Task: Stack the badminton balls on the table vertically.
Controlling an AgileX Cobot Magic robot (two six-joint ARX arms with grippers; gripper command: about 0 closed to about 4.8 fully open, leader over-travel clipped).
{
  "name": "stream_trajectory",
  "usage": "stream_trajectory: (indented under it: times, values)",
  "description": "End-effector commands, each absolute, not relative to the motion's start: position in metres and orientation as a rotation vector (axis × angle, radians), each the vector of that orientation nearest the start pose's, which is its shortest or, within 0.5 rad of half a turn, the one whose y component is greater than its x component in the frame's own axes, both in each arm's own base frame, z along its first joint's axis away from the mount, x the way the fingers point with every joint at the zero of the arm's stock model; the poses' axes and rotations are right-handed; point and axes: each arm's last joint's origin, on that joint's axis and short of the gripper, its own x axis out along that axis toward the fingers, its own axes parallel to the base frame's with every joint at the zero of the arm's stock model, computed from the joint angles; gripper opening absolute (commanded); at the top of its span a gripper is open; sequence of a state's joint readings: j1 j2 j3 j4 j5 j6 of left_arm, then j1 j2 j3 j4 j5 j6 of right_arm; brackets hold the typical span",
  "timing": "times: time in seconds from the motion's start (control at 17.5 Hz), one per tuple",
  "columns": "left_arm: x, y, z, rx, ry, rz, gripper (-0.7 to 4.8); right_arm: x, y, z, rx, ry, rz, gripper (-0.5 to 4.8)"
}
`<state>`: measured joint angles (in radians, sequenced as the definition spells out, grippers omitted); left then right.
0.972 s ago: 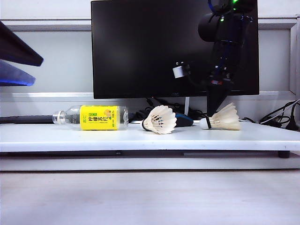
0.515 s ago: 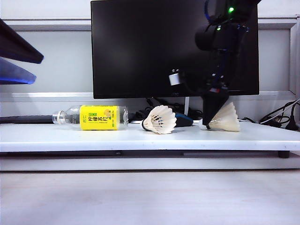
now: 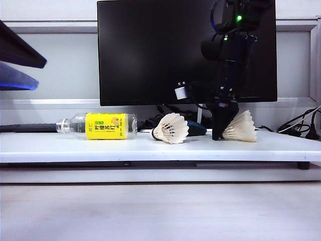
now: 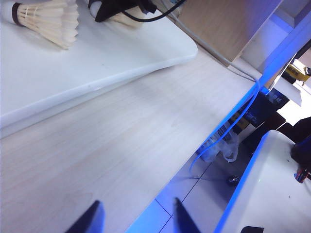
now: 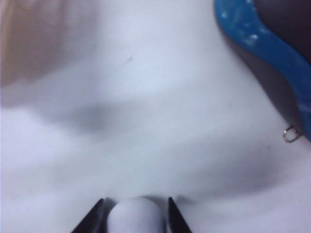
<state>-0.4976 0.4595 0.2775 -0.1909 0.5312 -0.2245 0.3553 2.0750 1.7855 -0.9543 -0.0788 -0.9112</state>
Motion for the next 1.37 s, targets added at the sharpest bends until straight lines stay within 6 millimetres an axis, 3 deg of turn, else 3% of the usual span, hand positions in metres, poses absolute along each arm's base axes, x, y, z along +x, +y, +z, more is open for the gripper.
stream_trajectory:
  times: [0.06, 0.34, 0.57, 0.8, 1.09, 1.37]
  values:
    - [0.100, -0.071, 0.205, -0.202, 0.479, -0.977, 1.92, 0.407, 0.153, 0.230, -0.910, 0.984, 0.874, 1.14]
    - [0.100, -0.071, 0.205, -0.202, 0.477, -0.977, 1.92, 0.415, 0.158, 0.243, -0.713, 0.872, 0.804, 1.14]
    - [0.101, -0.071, 0.205, -0.202, 0.472, -0.978, 1.92, 0.410, 0.151, 0.289, -0.542, 0.687, 0.795, 1.15]
    - [0.101, -0.071, 0.205, -0.202, 0.470, -0.979, 1.92, 0.395, 0.131, 0.343, -0.415, 0.522, 0.770, 1.16]
    - [0.101, -0.071, 0.205, -0.202, 0.468, -0.981, 1.92, 0.370, 0.095, 0.407, -0.208, 0.273, 0.861, 1.16]
    - [0.101, -0.071, 0.205, -0.203, 0.469, -0.982, 1.92, 0.340, 0.057, 0.442, -0.176, 0.195, 0.840, 1.17]
